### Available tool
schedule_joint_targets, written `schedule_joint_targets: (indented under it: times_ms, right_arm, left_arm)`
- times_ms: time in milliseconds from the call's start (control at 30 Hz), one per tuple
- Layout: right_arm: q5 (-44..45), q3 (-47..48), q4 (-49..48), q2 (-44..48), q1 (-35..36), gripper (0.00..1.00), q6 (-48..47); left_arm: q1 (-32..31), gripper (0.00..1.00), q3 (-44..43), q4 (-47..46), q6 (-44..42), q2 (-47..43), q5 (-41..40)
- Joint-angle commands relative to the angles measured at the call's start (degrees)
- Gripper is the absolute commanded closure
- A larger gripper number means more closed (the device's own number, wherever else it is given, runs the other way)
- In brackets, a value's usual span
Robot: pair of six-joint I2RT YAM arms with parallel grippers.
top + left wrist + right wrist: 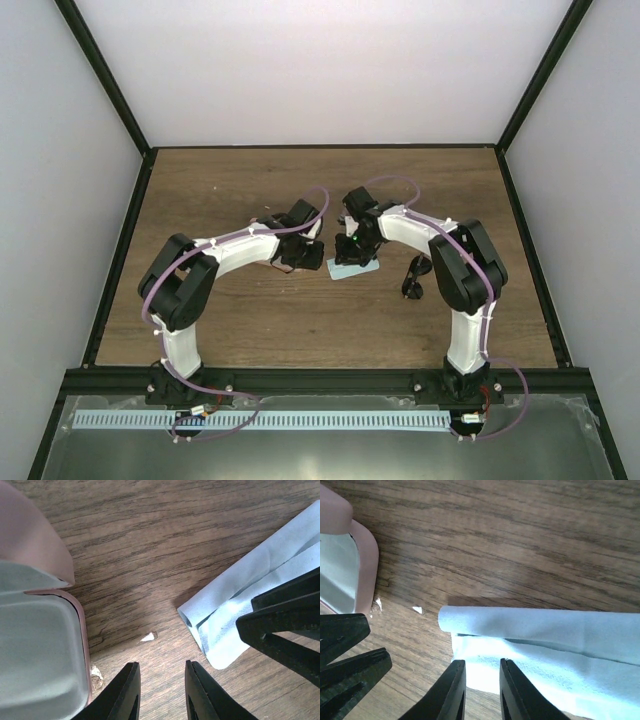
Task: Organize the sunglasses
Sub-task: Adjust the glasses cleaning cloth at the center of the board.
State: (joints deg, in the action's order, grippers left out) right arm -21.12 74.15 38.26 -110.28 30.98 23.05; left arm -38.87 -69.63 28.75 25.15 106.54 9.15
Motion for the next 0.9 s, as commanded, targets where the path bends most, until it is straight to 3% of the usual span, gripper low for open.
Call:
schedule_joint_targets:
  times_ms: [0,200,867]
  right_arm:
    - [4.09,4.67,3.13,0.22,1.56,0.78,-0.91]
    - [8.92,9.26,5.99,-2.29,4.5,0.77,-1.41]
    - [10.75,12.35,6.73,-7.6,6.96,0.8,-0.48]
  left_arm:
    - [0.29,0.72,0.67,-0.69,0.3,0.01,-0.21]
    - [0.87,0.72,1.1,0.44,0.51,0.04,-0.81]
    - [2.7,0.72,2.7,1.59,-2.57,-0.49,0.21]
